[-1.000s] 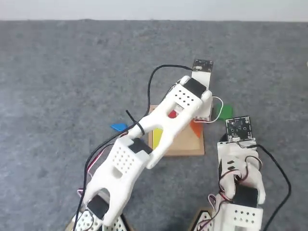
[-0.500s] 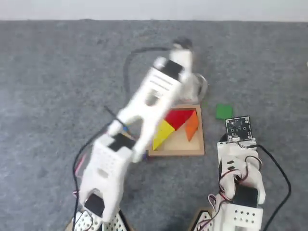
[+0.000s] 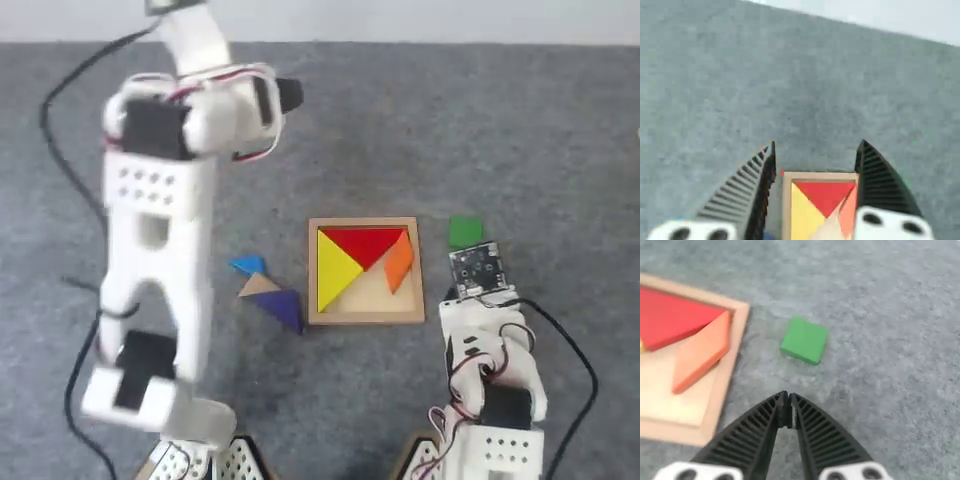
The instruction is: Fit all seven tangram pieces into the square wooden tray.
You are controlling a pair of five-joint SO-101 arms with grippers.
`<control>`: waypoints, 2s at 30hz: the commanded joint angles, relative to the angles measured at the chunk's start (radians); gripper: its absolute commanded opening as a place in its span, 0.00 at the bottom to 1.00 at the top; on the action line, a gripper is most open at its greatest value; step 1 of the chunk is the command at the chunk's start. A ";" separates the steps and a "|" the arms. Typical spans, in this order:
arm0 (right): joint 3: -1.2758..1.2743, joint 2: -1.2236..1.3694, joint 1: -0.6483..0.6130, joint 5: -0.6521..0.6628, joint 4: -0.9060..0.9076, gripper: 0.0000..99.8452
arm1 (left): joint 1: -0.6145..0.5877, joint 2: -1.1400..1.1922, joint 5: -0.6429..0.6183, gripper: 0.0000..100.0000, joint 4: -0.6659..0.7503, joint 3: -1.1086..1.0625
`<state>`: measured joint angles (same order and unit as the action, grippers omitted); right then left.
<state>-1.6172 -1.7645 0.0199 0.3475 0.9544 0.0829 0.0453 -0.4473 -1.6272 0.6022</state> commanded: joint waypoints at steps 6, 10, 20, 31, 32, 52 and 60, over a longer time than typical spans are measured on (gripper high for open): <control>0.160 0.213 -0.033 0.031 0.022 0.01 | -0.052 -0.493 0.107 0.25 0.299 -0.754; 0.272 0.469 -0.045 0.064 -0.041 0.01 | -0.052 -0.709 0.264 0.25 0.488 -1.155; 0.563 1.113 -0.185 0.018 -0.213 0.01 | -0.253 -0.862 0.292 0.25 0.629 -1.443; 0.672 1.425 -0.242 0.008 -0.326 0.01 | -0.256 -0.644 0.290 0.25 0.712 -1.452; 0.684 1.442 -0.242 0.008 -0.326 0.01 | -0.259 -0.626 0.290 0.25 0.720 -1.448; 0.875 1.661 -0.170 0.003 -0.404 0.01 | -0.262 -0.583 0.290 0.25 0.752 -1.455; 0.787 1.504 -0.074 -0.135 -0.461 0.01 | -0.258 -0.578 0.290 0.25 0.755 -1.455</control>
<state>-0.7948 -0.1335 -0.0660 0.2432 0.5493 -0.1749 -0.5301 -0.1588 -0.8968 -0.8631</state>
